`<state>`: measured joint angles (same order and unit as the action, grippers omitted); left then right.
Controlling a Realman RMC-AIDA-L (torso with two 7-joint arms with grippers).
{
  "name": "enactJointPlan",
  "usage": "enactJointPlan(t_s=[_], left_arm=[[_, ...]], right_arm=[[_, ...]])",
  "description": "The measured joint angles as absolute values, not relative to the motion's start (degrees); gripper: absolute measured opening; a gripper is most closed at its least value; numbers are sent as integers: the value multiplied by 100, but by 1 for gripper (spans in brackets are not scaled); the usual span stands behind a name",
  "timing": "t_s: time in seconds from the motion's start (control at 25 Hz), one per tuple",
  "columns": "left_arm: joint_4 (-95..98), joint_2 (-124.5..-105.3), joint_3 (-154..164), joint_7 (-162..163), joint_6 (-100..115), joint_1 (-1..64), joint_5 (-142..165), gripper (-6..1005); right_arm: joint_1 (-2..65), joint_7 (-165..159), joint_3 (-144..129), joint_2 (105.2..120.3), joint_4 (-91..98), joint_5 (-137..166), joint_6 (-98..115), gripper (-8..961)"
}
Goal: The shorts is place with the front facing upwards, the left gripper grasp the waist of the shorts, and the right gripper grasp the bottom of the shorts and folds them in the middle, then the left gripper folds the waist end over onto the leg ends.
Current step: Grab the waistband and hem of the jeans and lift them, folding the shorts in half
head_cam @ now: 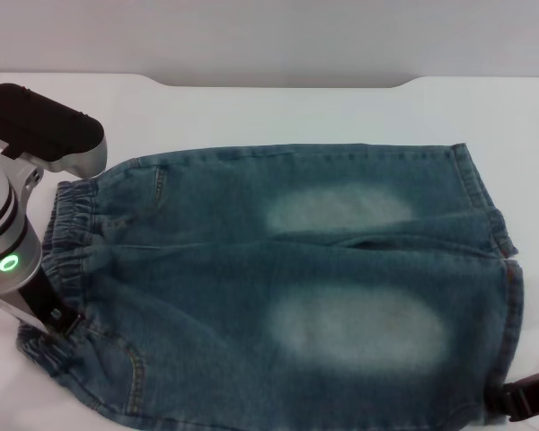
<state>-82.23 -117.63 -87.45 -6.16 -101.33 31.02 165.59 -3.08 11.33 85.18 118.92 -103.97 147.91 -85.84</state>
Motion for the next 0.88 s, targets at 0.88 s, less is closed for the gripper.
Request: enactJointPlan(t_s=[0.88], left_arm=[[-8507,-11730,-8821,-615,-9975,3033,16559,56]], right_arm=[[-320,1194,8864,11873,-11504,14748,-8576,47]])
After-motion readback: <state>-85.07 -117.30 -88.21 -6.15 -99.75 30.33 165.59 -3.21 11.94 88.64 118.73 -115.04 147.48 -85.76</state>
